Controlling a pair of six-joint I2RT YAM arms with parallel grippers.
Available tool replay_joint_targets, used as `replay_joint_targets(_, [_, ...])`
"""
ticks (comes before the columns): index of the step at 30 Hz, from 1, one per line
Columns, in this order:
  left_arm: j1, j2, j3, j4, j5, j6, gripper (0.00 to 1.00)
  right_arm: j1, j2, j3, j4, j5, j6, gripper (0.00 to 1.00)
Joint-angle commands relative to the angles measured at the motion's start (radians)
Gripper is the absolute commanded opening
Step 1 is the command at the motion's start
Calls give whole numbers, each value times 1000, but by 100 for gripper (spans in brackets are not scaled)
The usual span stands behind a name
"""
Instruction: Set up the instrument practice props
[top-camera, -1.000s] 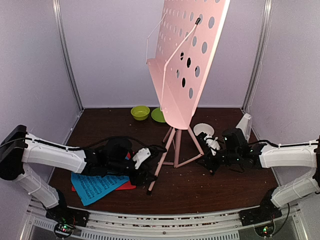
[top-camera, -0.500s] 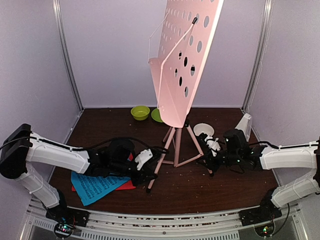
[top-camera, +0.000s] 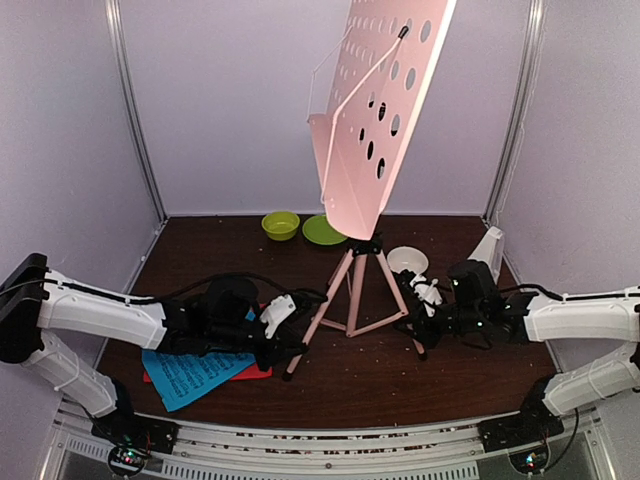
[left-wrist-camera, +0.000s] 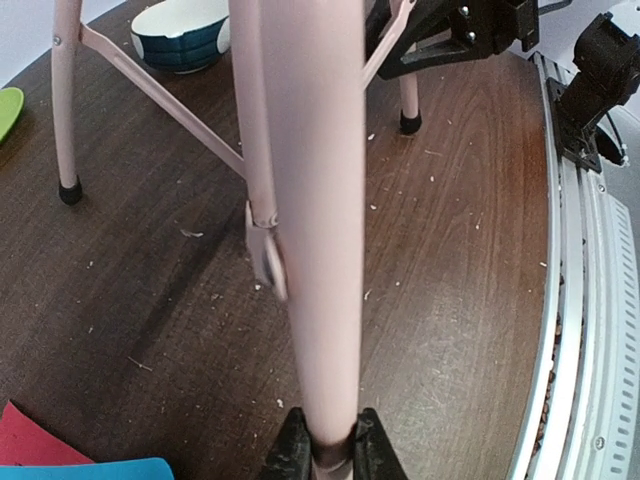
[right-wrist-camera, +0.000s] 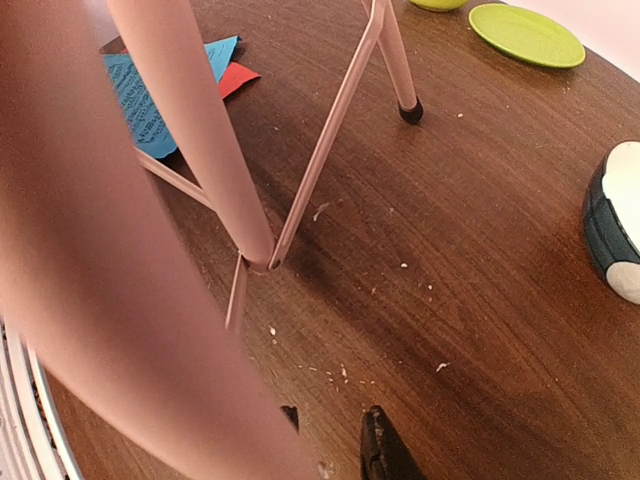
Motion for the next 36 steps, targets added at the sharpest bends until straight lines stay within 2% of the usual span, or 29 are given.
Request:
replay_joint_targets(1, [2, -66, -64, -47, -28, 5, 0, -19, -48, -33, -70, 97, 166, 0])
replay_joint_targets(7, [2, -93, -139, -48, -49, 5, 0, -19, -21, -17, -95, 90, 176, 0])
replay_joint_targets(13, [2, -52, -178, -26, -60, 9, 0, -18, 35, 15, -87, 99, 149, 0])
replay_joint_targets(22, [2, -35, -186, -30, -63, 38, 0, -32, 174, 249, -208, 157, -40, 0])
replay_joint_targets(28, [-28, -33, -146, -40, -76, 54, 0, -78, 261, 342, -216, 132, -82, 0])
replay_joint_targets(36, [-51, -27, -109, -41, -76, 35, 1, -84, 317, 401, -245, 120, -115, 16])
